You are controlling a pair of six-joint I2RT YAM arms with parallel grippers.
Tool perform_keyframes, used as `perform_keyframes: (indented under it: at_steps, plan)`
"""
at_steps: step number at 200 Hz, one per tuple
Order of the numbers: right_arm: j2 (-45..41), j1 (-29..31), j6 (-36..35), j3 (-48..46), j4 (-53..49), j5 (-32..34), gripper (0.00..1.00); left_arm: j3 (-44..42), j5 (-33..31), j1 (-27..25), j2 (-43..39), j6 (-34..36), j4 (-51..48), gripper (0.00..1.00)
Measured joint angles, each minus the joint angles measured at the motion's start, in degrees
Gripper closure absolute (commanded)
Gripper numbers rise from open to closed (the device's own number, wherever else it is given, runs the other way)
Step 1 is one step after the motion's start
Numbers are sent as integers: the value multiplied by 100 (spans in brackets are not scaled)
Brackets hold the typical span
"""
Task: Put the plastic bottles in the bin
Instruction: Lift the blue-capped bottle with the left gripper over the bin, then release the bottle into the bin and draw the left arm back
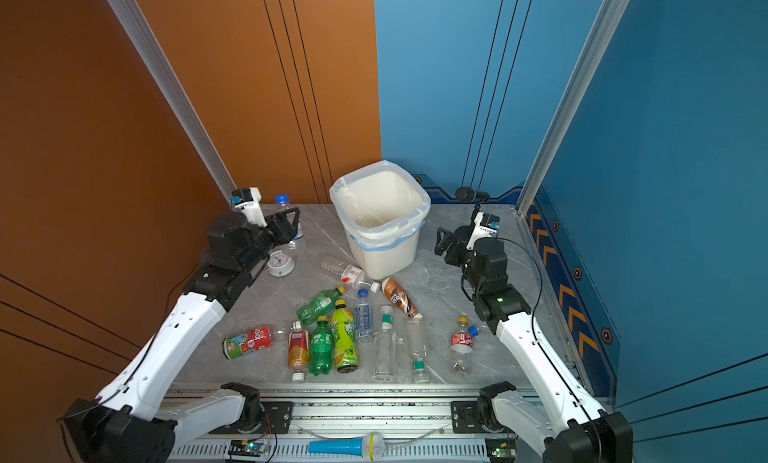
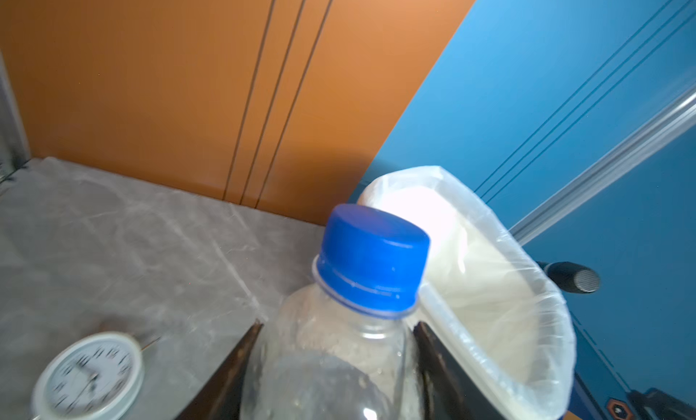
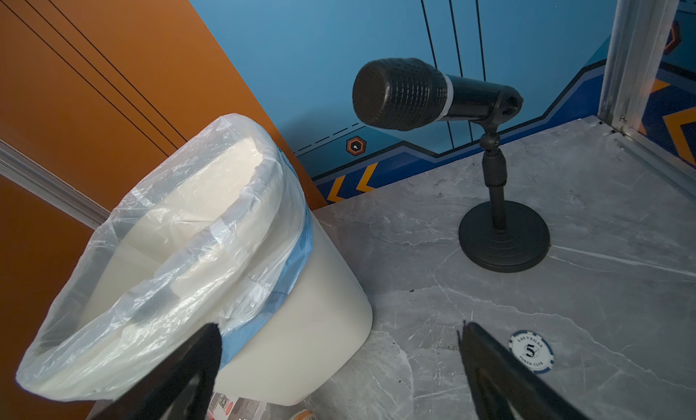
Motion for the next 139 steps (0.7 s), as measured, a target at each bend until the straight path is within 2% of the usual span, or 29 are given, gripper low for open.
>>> perform_keyframes:
  at_steps: [55,90,121,131,139]
  plan:
    - [-164,2,155,-264,-92,-59,0,2402,472,-879,2055,262,417,55]
    - [-380,2,236,-466,-348,-68,0,4098,791,-1145,3414,334,221,55]
    - [-564,7,240,-621,-494,-74,0,4647,949,-1165,4063,334,-111,55]
    - [-601,7,240,-651,-535,-74,0,4649,975,-1165,4175,321,-234,49]
    - [-608,7,240,-658,-581,-74,0,4649,997,-1165,4225,319,-317,35]
